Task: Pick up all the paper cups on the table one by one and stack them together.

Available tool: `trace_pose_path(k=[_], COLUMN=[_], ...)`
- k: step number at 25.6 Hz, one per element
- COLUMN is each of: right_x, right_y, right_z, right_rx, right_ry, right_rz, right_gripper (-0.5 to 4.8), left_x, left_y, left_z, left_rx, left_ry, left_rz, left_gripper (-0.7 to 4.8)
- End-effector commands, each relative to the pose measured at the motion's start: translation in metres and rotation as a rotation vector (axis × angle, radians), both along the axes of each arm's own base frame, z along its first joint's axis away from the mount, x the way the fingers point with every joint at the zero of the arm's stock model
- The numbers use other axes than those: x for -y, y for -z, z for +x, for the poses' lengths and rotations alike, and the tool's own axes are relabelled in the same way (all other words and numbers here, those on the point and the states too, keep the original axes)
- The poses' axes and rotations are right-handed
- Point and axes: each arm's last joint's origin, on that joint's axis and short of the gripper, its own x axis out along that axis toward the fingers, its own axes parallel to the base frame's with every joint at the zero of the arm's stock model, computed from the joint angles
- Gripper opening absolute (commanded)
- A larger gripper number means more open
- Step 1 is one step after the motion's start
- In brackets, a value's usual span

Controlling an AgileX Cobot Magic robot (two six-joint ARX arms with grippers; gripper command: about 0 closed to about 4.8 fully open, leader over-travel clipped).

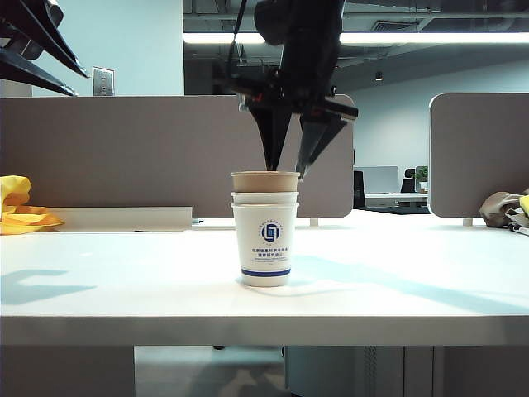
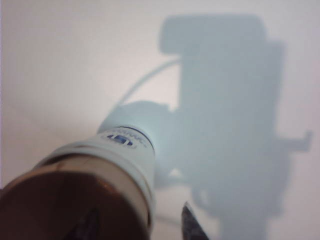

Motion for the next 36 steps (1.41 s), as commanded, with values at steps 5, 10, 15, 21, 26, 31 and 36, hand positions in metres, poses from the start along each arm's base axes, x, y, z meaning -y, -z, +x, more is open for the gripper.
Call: trace_pose_path(k=[5, 10, 15, 21, 26, 31, 36], right_x=[0.016, 0.070, 0.095, 0.122, 0.152, 0.175, 0.185], right_y=[-0.045, -0.137, -0.192, -0.232, -0.263, -0.282, -0.291], right_z=[-0.016, -0.061, -0.103, -0.155, -0.201, -0.226, -0.245], right_rx=[0.126, 0.333, 0.522, 0.649, 0.904, 1.132, 1.198], right_ry=[0.006, 0.051, 0.031, -0.005, 0.058, 0.208, 0.205], right_rz=[0.007, 0.193, 0.362, 0.464, 0.407, 0.258, 0.289], right_gripper=[0.98, -0.03, -0.03, -0.03, -0.03, -0.03, -0.03], left_x=[0.000, 0.000, 0.001, -0.001, -0.003, -0.007, -0.005], left_y=[-0.003, -0.010, -0.034, -0.069, -0.107, -0.126, -0.132], left_z=[0.000, -0.007, -0.026, -0.063, -0.113, -0.154, -0.180], left_rx=[0.027, 0.056, 0.175, 0.390, 0.690, 0.908, 0.992], left_ry=[0.011, 0.007, -0.017, -0.126, -0.310, -0.473, -0.487], left_rz=[0.003, 0.004, 0.009, 0.133, 0.256, 0.422, 0.416], left_gripper=[1.07, -0.06, -0.06, -0.06, -0.06, -0.06, -0.06])
